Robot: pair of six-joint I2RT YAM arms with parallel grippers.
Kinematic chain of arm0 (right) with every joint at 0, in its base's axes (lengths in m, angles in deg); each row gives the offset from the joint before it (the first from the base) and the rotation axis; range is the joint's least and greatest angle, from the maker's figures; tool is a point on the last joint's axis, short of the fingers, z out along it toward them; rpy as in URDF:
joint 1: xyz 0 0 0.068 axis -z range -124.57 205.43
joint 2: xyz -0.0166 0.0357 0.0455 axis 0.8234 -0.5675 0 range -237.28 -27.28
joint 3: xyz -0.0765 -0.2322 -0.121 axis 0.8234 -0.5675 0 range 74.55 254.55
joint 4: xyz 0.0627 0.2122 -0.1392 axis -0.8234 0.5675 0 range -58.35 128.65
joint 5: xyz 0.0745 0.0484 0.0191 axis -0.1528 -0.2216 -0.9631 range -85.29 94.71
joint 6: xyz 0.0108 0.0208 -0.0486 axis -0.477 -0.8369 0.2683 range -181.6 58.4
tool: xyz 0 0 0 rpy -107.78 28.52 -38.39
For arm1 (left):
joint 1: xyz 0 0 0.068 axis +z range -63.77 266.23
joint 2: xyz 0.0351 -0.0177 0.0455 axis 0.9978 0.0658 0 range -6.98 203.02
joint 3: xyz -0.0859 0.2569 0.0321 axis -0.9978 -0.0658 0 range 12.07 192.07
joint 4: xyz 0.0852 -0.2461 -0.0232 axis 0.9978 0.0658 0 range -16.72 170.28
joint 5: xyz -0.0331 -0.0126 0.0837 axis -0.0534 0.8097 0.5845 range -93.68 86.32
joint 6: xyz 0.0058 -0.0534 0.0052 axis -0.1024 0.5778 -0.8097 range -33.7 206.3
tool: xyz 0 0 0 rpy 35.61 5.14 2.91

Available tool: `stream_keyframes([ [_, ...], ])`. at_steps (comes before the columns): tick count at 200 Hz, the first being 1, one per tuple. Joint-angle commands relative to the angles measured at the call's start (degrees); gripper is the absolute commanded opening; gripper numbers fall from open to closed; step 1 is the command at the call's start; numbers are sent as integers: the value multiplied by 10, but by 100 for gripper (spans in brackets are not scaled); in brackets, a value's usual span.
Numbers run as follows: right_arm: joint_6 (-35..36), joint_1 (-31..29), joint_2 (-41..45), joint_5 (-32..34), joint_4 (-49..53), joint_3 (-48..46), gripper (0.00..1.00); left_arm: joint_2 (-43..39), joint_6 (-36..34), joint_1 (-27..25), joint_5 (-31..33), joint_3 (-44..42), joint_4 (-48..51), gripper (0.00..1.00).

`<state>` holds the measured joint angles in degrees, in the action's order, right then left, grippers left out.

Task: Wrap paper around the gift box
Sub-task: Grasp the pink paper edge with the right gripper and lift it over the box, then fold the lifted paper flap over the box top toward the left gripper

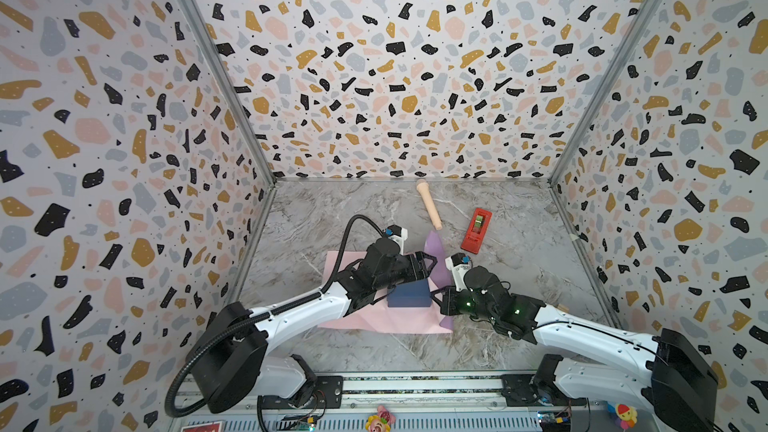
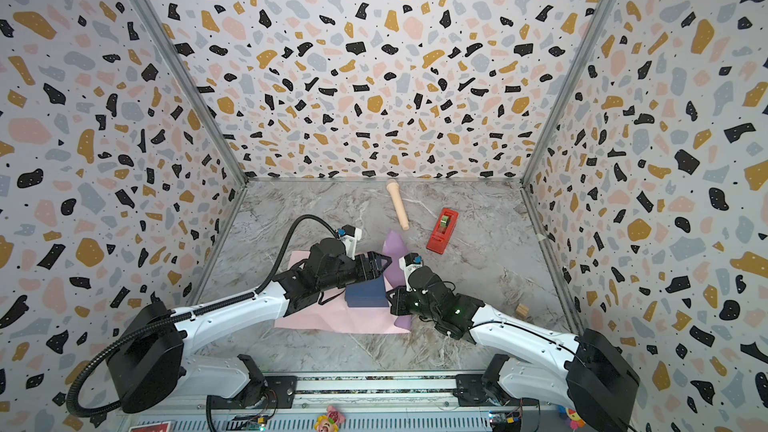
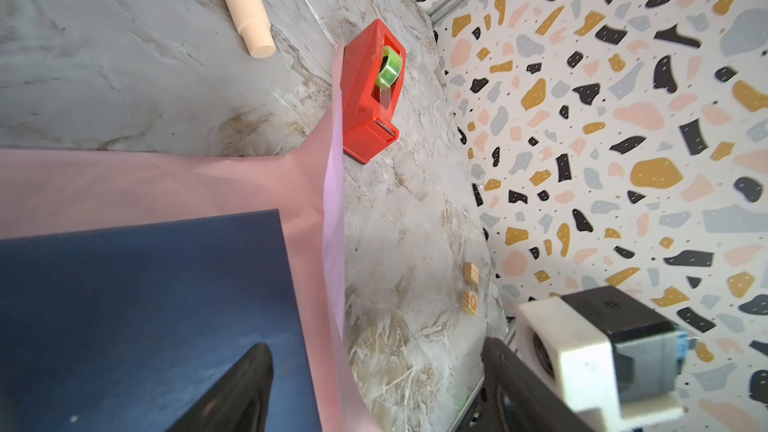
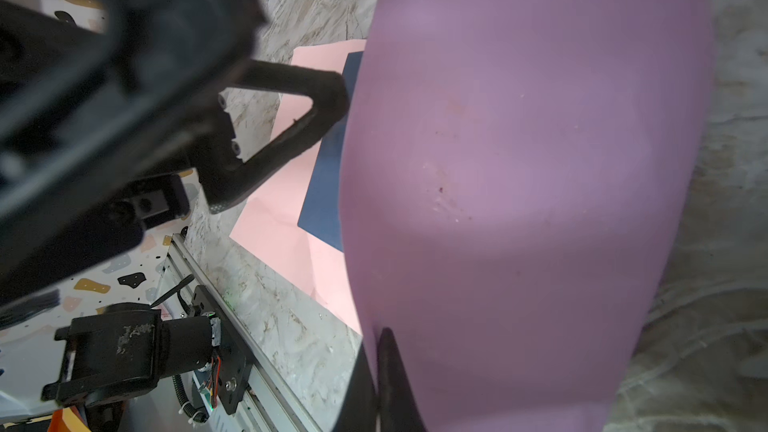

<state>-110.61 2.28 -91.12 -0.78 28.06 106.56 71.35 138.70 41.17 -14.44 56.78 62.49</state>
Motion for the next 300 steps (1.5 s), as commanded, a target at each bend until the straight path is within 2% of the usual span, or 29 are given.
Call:
stream_keyframes([
  [1, -8, -7, -7, 8, -22, 21, 1, 18, -34, 1, -13, 27, 14, 70],
  [92, -12, -21, -41, 4, -47, 28, 1, 67, -82, 0, 24, 67, 64, 33],
  [146, -6, -25, -48, 5, -50, 35, 5, 74, -114, 3, 25, 72, 83, 3],
  [152, -3, -24, -45, 6, -47, 36, 6, 72, -121, 4, 25, 71, 86, 0],
  [172, 9, -22, -28, 6, -33, 36, 19, 62, -140, 18, 10, 63, 87, 0],
  [186, 23, -18, -11, -2, -21, 35, 32, 54, -159, 29, -9, 57, 91, 0],
  [210, 56, 9, 26, -49, -1, 32, 48, 37, -188, 48, -38, 44, 102, 0],
  [248, 97, 82, 66, -139, 14, 23, 65, 9, -215, 97, -79, 11, 116, 0],
  [300, 103, 127, 15, -128, 33, 43, 82, -19, -221, 129, -91, -30, 116, 0],
])
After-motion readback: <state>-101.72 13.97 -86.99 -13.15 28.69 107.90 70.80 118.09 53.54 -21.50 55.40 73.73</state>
